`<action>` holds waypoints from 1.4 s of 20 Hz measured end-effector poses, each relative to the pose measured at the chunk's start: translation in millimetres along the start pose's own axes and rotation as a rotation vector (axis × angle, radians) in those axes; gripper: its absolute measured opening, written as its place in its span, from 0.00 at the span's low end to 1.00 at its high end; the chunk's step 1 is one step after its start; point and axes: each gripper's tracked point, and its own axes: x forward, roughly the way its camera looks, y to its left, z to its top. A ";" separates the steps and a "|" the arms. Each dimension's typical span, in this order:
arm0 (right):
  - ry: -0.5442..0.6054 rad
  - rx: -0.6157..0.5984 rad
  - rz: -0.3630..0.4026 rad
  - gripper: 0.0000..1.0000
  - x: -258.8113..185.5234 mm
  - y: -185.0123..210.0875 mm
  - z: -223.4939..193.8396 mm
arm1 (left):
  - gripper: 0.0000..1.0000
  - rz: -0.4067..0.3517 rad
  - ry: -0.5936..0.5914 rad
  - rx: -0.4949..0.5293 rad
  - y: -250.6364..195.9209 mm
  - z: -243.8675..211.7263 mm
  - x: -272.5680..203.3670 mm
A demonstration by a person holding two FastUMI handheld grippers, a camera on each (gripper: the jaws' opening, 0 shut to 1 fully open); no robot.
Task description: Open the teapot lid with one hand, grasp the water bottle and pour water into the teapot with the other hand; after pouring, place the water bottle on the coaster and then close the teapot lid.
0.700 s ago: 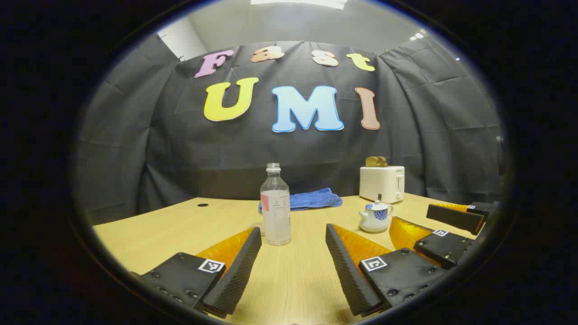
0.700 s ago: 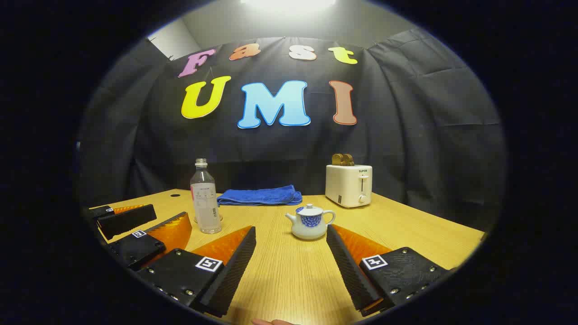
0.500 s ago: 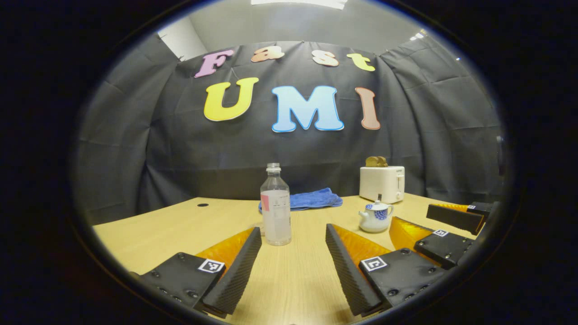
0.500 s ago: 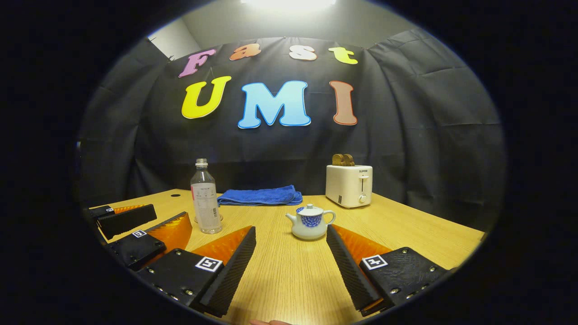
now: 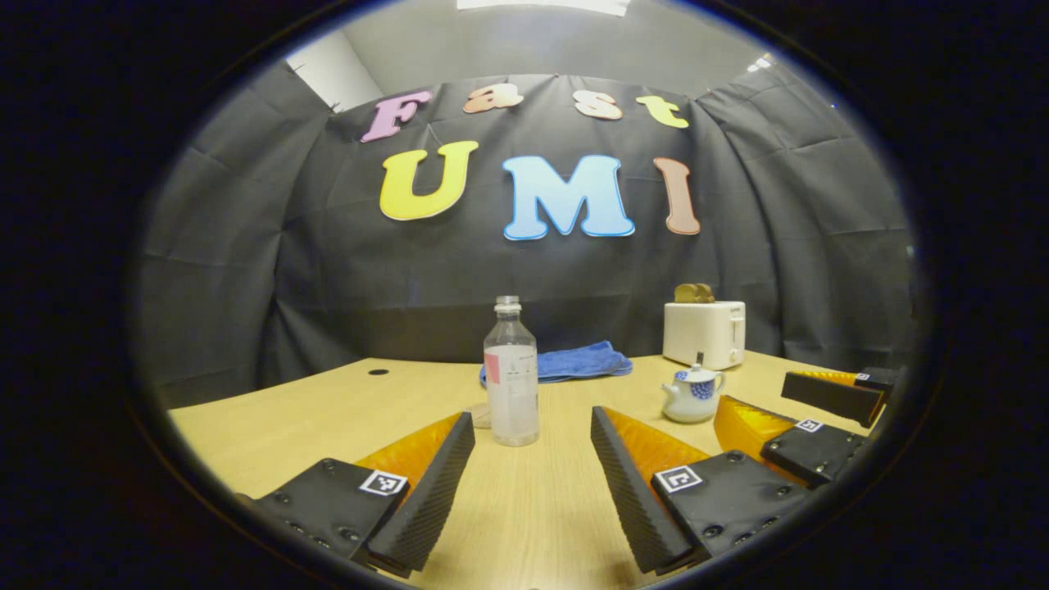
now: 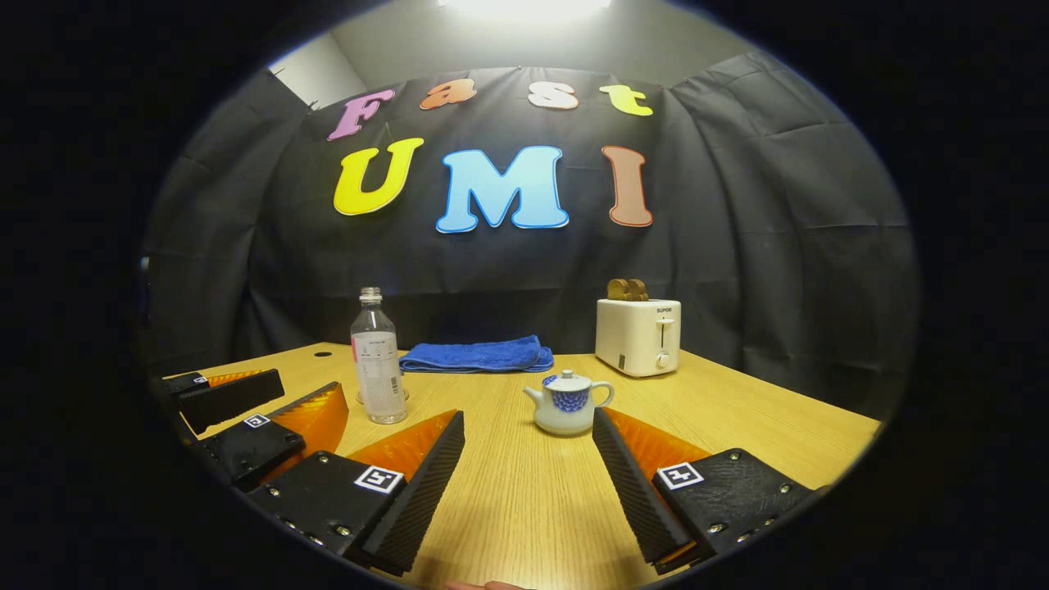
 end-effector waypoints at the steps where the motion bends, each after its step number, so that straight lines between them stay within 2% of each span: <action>1: 0.001 -0.001 0.001 0.97 0.5 -0.1 -0.3 | 0.99 0.001 0.002 0.000 -0.2 -0.9 0.8; 3: 0.002 0.000 0.004 0.96 0.0 0.8 0.1 | 0.99 0.000 0.002 0.001 -0.2 -0.6 -0.9; 7: 0.000 0.000 -0.075 0.97 1.0 -10.4 0.2 | 1.00 -0.008 0.001 0.001 -1.5 1.0 0.4; 14: -0.006 0.008 -0.074 0.95 16.3 -18.2 4.6 | 1.00 -0.054 -0.004 -0.042 -8.3 5.9 11.8; 20: -0.048 -0.006 -0.090 0.95 63.3 -37.9 30.2 | 0.99 -0.004 -0.010 -0.016 10.6 18.6 36.1; 26: 0.011 0.001 -0.089 0.95 125.3 -47.6 20.0 | 0.99 -0.003 -0.020 -0.010 15.1 32.0 60.1; 28: 0.042 -0.002 -0.096 0.93 142.3 -51.6 14.4 | 0.99 -0.013 -0.006 -0.016 14.4 27.8 68.2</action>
